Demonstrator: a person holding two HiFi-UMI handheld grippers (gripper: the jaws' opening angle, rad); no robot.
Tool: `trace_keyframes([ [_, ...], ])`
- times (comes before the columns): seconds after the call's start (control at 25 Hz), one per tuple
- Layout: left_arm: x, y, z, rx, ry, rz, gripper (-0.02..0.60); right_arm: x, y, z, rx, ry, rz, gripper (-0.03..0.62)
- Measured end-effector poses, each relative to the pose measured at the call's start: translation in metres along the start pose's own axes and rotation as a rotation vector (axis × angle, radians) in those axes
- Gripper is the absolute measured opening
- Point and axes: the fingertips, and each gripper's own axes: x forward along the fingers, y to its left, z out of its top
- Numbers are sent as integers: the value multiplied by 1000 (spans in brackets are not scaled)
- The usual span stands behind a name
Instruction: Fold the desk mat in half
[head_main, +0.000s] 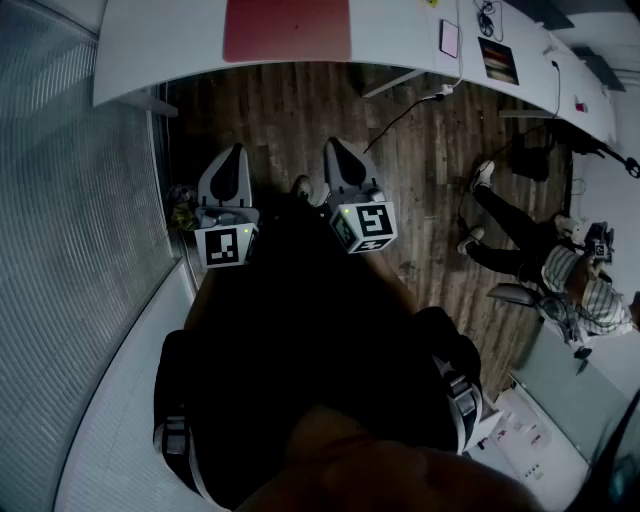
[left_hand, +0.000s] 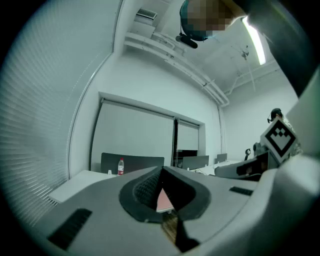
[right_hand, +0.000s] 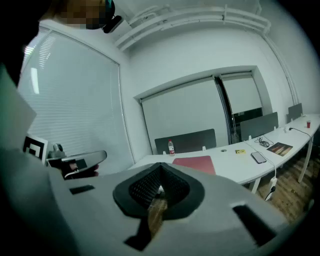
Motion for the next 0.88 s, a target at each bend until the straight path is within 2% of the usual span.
trace_keyframes([
  [0.56,-2,-3,-2,6,6,2,5,-1,4,1,4,-8,24,0],
  [0.88,3,-21,-7,23,23,27,5,-7,-14,3,-46,1,46,0],
])
